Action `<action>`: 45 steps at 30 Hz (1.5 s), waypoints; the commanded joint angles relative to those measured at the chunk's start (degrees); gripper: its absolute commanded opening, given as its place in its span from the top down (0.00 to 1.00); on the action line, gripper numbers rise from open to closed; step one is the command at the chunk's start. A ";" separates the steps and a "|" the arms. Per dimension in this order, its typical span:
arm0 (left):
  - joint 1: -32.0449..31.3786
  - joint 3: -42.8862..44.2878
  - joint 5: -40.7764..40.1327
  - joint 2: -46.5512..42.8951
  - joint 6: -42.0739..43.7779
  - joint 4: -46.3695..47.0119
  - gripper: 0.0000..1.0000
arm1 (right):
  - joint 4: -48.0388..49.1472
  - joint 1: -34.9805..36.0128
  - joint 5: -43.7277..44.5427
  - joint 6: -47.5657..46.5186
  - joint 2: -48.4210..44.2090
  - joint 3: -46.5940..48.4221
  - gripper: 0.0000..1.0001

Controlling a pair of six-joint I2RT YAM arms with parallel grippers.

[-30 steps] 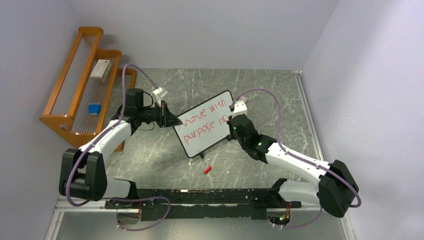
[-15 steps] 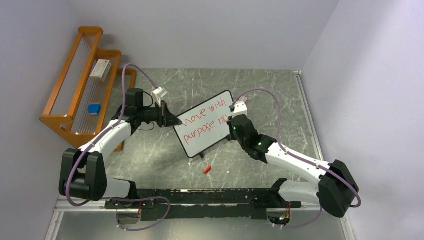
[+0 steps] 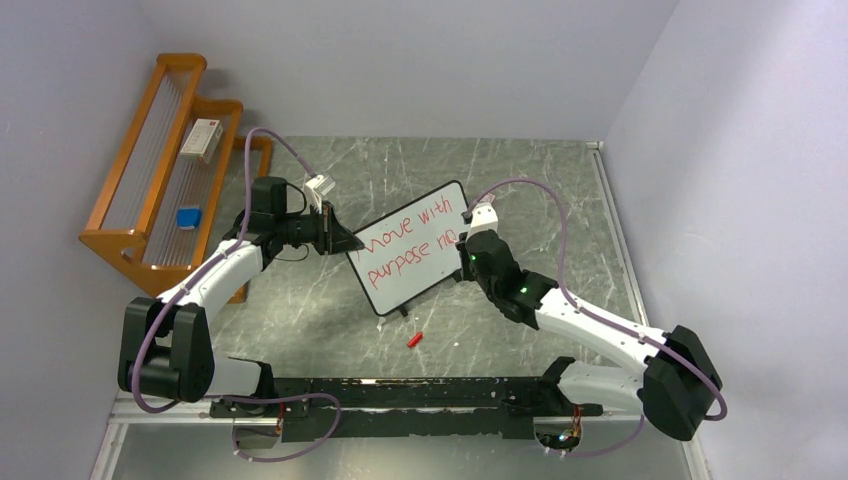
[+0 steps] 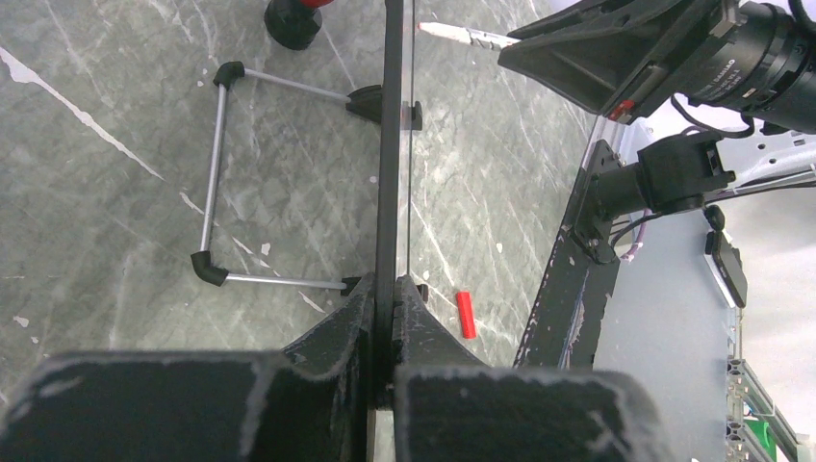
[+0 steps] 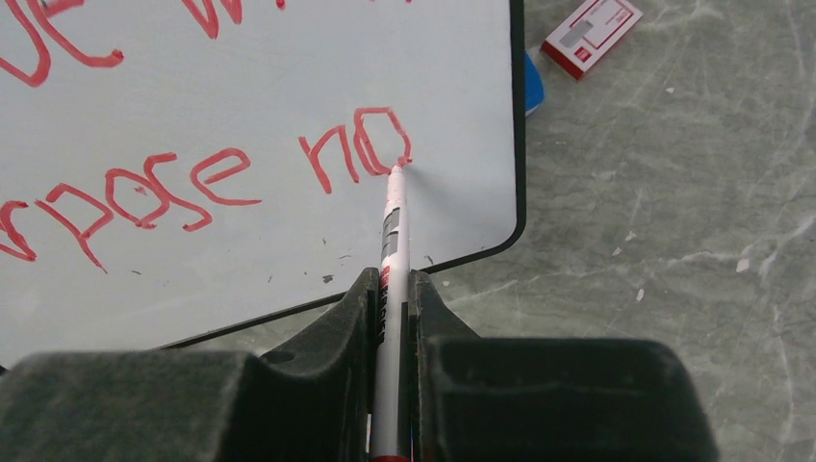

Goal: Write a sentence on the whiteboard

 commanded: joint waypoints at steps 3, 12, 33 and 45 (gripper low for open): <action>-1.42 -1.74 -6.72 2.27 3.27 -6.18 0.95 | 1.13 -0.75 2.78 -2.37 -2.02 0.88 1.00; -1.43 -1.78 -6.69 2.35 3.27 -6.16 0.95 | 3.46 -1.47 2.00 -4.37 0.99 2.78 1.00; -1.43 -1.61 -6.63 2.53 3.34 -6.19 0.95 | 3.91 -2.56 0.48 -3.83 2.84 2.09 1.00; -1.43 -1.70 -6.55 2.53 3.38 -6.20 0.95 | 1.45 -2.56 0.31 -2.16 1.07 -0.89 1.00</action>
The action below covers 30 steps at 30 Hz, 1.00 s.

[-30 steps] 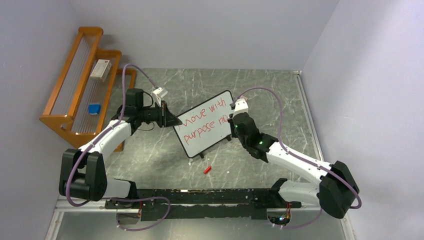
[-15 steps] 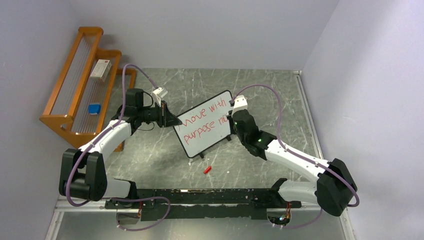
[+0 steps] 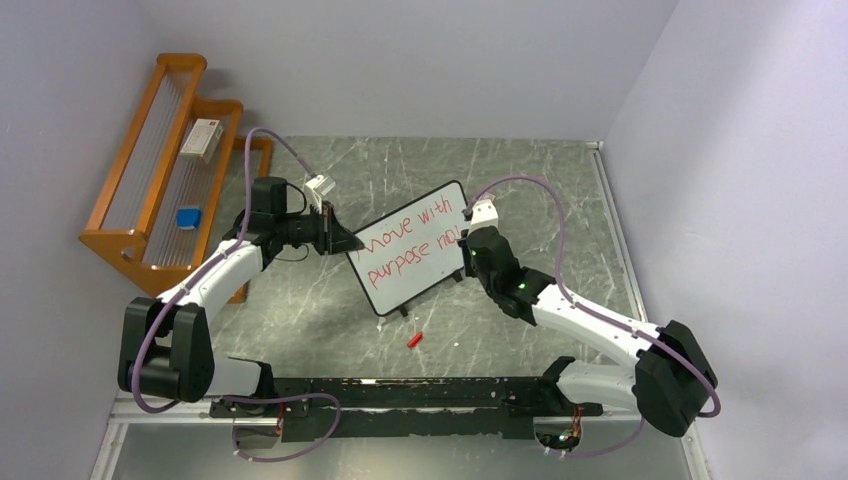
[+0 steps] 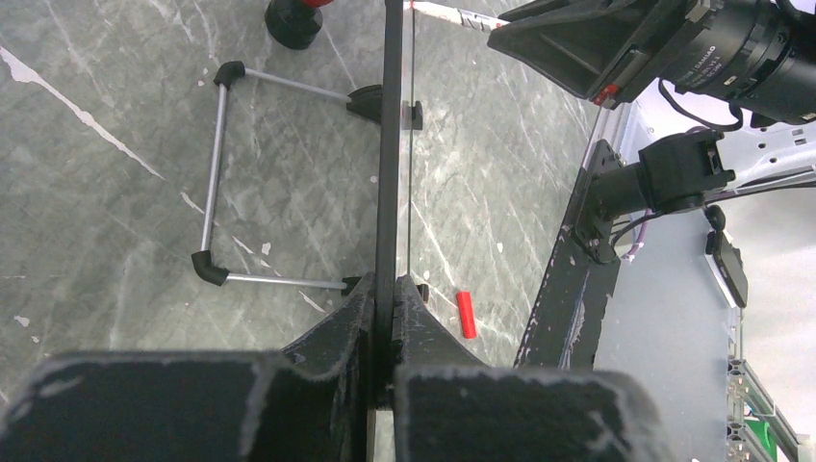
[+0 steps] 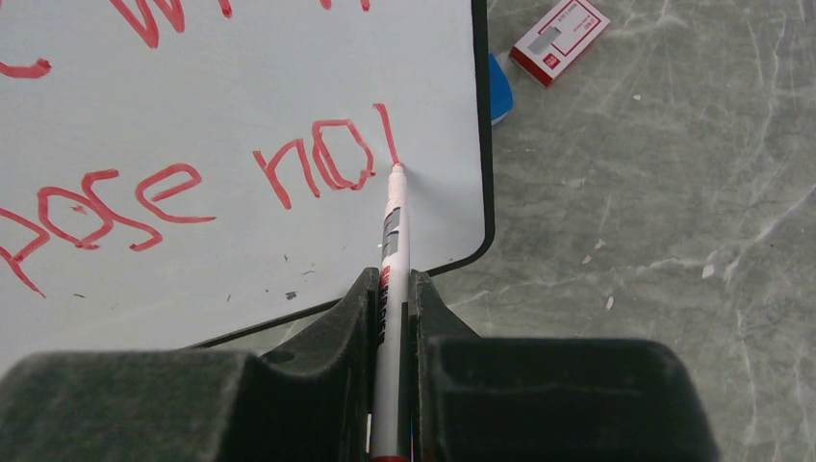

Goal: Write a sentence on the whiteboard

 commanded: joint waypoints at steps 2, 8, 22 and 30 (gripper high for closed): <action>-1.43 -1.72 -6.41 2.58 3.38 -6.19 0.95 | -0.12 -0.44 -0.36 0.73 -0.23 -0.76 1.00; -1.43 -1.72 -6.30 2.47 3.47 -6.27 0.95 | 1.49 -0.59 0.67 -0.86 1.09 1.02 1.00; -1.43 -1.64 -6.19 2.47 3.47 -6.28 0.95 | 4.16 -1.39 0.72 -3.14 2.89 5.09 1.00; -1.43 -1.55 -6.73 2.53 3.53 -6.58 0.95 | 3.25 -1.65 0.36 -2.27 2.77 3.75 1.00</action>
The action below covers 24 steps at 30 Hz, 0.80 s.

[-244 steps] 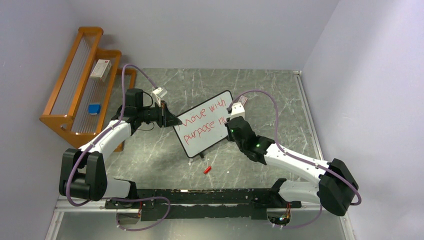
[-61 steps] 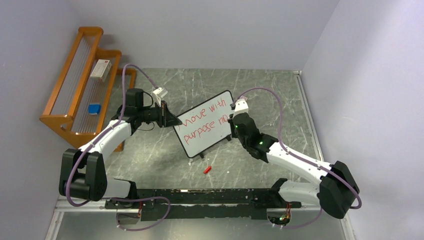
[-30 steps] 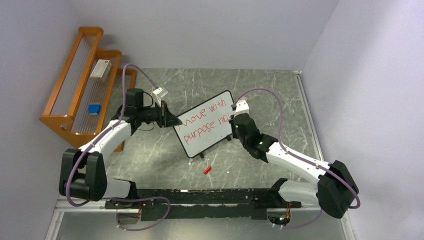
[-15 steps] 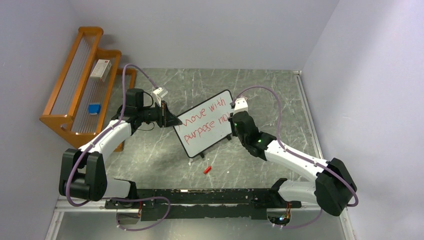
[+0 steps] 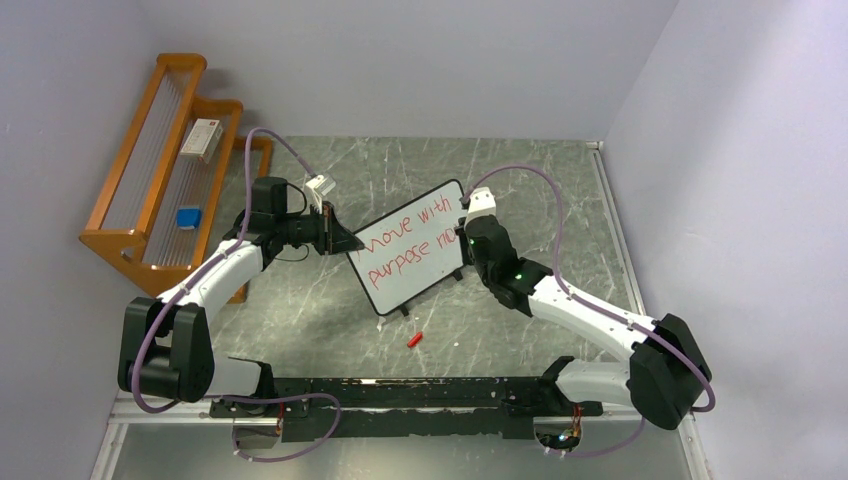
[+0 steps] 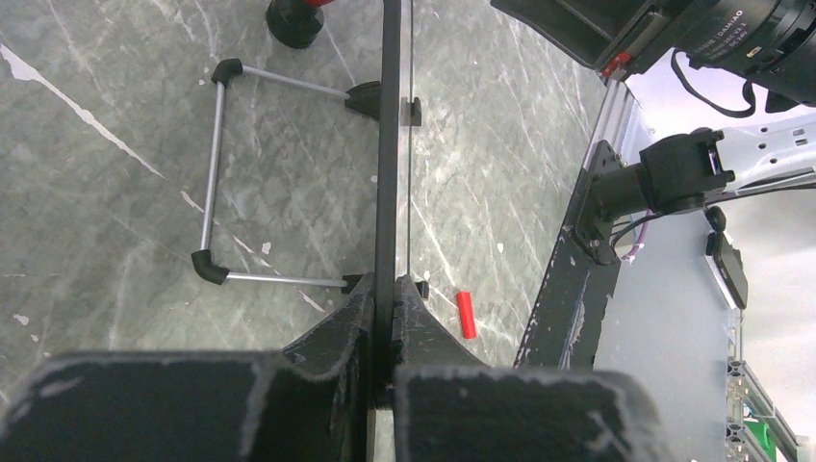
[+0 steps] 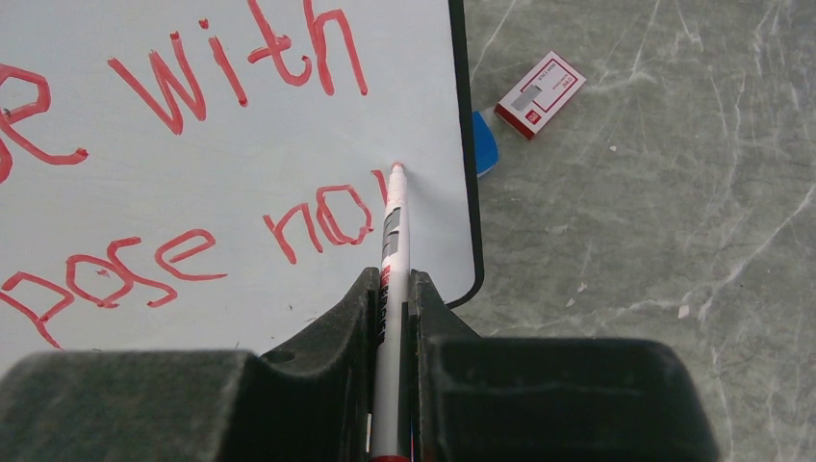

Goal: Write a sentence on the whiteboard

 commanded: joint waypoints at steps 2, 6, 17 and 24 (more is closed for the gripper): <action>-1.34 -1.57 -6.55 2.61 3.58 -6.46 0.95 | 0.80 -0.59 -0.61 0.92 -0.38 -1.17 1.00; -1.34 -1.47 -6.70 2.67 3.62 -6.46 0.95 | -0.11 -0.54 -1.05 1.99 -1.19 -2.99 1.00; -1.34 -1.54 -6.60 2.77 3.73 -6.61 0.95 | 0.16 -0.79 -0.31 2.33 -1.91 -4.93 1.00; -1.34 -1.62 -6.48 2.63 3.75 -6.63 0.95 | 2.26 -1.52 -0.51 0.45 0.56 -1.76 1.00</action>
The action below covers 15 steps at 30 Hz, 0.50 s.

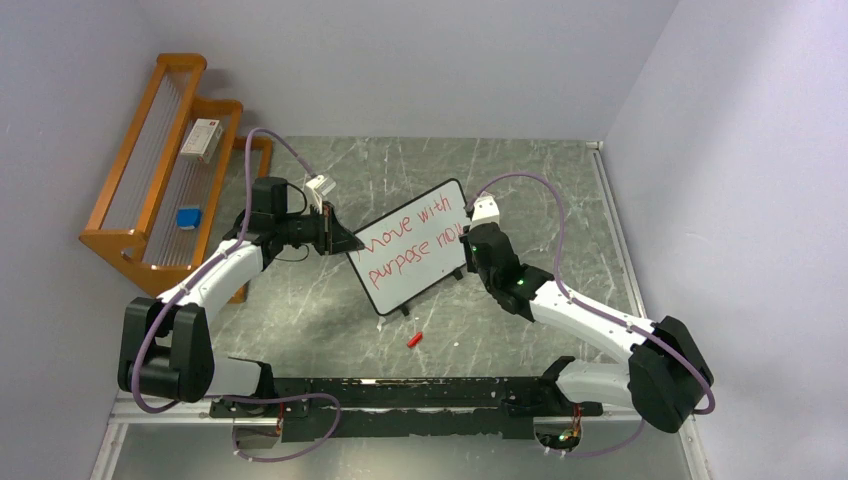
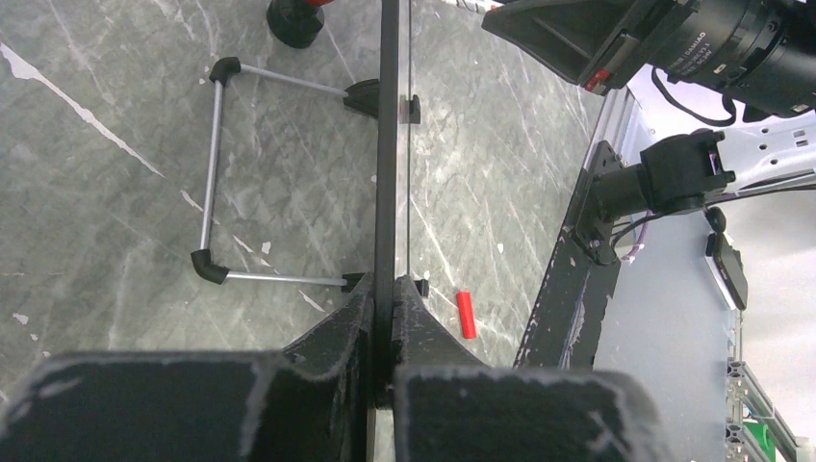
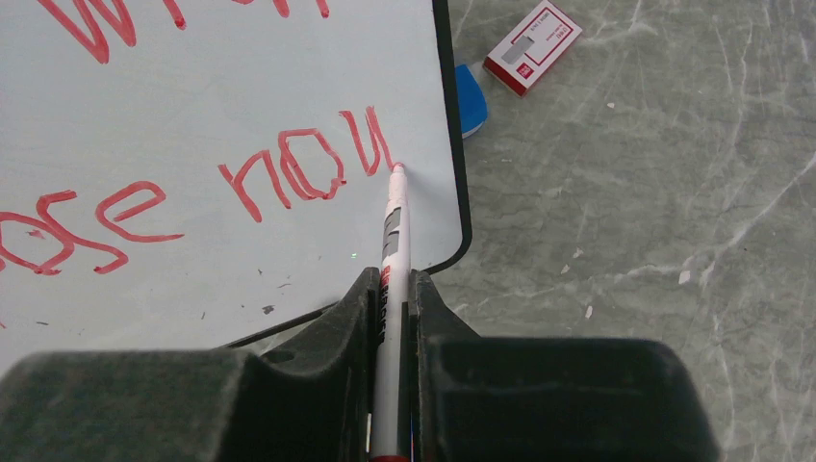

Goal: Write a sentence on the whiteboard

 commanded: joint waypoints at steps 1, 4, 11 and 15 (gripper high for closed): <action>-1.32 -1.64 -6.31 2.62 3.75 -6.55 0.95 | 2.68 -1.20 -0.42 -1.28 2.27 2.89 1.00; -1.32 -1.63 -6.31 2.70 3.74 -6.55 0.95 | 3.74 -1.57 -0.53 -1.91 2.88 3.93 1.00; -1.32 -1.54 -6.31 2.65 3.82 -6.64 0.95 | 4.95 -2.31 -1.19 -2.90 4.23 5.83 1.00; -1.32 -1.46 -6.70 2.71 3.76 -6.72 0.95 | 4.49 -2.32 -1.55 -2.70 4.17 5.97 1.00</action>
